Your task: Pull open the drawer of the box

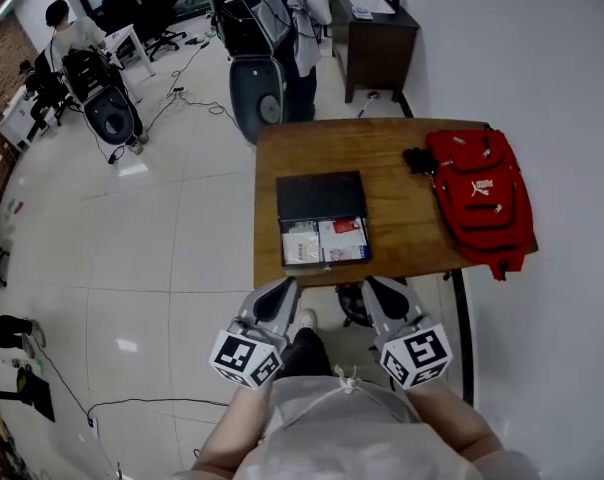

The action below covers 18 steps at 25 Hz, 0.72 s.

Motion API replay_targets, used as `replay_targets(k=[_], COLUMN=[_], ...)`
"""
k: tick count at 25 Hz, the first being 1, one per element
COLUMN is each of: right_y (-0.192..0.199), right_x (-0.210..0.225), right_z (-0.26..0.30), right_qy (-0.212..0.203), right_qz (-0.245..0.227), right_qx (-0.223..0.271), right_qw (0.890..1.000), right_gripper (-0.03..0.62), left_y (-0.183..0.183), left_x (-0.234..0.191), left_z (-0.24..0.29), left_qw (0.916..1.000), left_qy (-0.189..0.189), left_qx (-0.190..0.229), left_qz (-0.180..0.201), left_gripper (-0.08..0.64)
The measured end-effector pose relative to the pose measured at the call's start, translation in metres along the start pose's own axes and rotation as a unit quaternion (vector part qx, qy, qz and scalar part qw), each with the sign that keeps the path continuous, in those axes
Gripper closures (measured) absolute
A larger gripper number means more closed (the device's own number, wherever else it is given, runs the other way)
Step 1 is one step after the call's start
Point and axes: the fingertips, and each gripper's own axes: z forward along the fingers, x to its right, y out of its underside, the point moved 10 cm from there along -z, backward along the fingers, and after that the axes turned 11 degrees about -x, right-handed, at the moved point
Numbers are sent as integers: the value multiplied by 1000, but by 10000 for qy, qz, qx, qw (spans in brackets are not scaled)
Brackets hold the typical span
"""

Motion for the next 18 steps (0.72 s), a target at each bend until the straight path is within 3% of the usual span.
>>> replay_targets(k=[5, 10, 18], right_y=[25, 24, 14], right_x=[-10, -15, -29], right_z=[-34, -53, -52], right_qy=[-89, -167, 24], right_qz=[68, 83, -9], right_qx=[-47, 108, 142], right_qw=[9999, 9998, 9999], right_gripper=[586, 586, 586], left_y=[18, 17, 11], left_x=[30, 48, 40], left_z=[-20, -27, -49], left_qw=[9999, 9998, 9999], left_qy=[-101, 32, 10], left_qx=[-95, -133, -41], left_qz=[85, 145, 157], left_gripper=[554, 554, 554])
